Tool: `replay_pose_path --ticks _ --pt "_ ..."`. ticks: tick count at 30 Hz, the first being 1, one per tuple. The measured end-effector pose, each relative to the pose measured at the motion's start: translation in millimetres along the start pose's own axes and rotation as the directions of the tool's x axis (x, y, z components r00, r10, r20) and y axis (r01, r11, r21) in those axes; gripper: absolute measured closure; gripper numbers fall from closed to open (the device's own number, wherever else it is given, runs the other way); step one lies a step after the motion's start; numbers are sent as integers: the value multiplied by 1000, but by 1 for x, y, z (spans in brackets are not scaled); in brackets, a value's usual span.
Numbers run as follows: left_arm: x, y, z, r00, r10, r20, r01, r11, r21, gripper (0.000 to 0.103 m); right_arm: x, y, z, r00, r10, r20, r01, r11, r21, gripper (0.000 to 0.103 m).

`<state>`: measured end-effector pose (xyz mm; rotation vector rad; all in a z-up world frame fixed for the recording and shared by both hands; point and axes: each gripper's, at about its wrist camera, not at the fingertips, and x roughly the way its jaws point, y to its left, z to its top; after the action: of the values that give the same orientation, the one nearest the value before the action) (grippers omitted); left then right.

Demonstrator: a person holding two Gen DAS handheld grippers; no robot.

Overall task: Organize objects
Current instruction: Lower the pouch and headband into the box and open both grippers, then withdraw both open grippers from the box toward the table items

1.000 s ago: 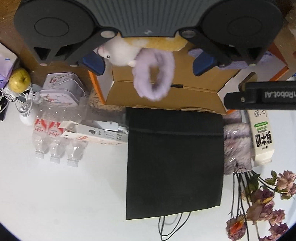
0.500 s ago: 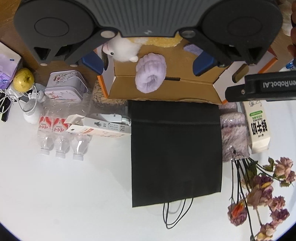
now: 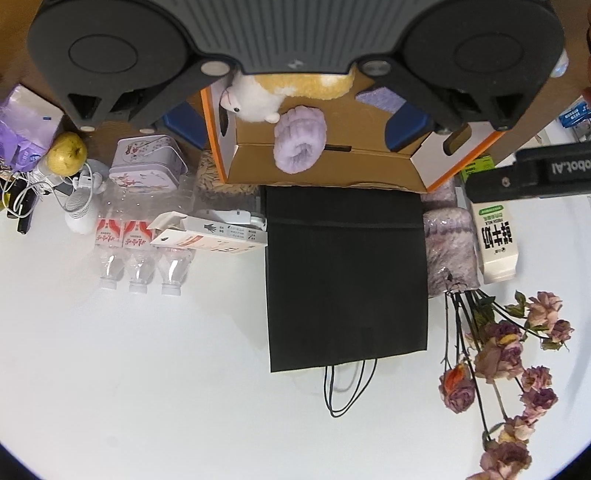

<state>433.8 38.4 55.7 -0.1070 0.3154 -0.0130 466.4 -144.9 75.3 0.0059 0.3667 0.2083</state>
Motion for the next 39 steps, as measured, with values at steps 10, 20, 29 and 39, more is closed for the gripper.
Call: replay_pose_path --ticks 10,20,29,39 --pt "-41 -2 -10 1000 -4 9 4 1000 -13 0 -44 2 -11 1000 5 30 -5 1000 -7 0" --pt "-83 -8 -23 1000 -20 4 20 1000 -8 0 -89 7 -26 999 17 40 -16 1000 -17 0" --pt "-115 -9 -44 999 -16 -28 17 1000 21 0 -125 8 -48 999 21 25 -20 1000 -14 0" --pt "-145 -2 -77 995 -14 -96 19 998 59 0 -159 13 -80 1000 22 -9 -23 999 -49 0"
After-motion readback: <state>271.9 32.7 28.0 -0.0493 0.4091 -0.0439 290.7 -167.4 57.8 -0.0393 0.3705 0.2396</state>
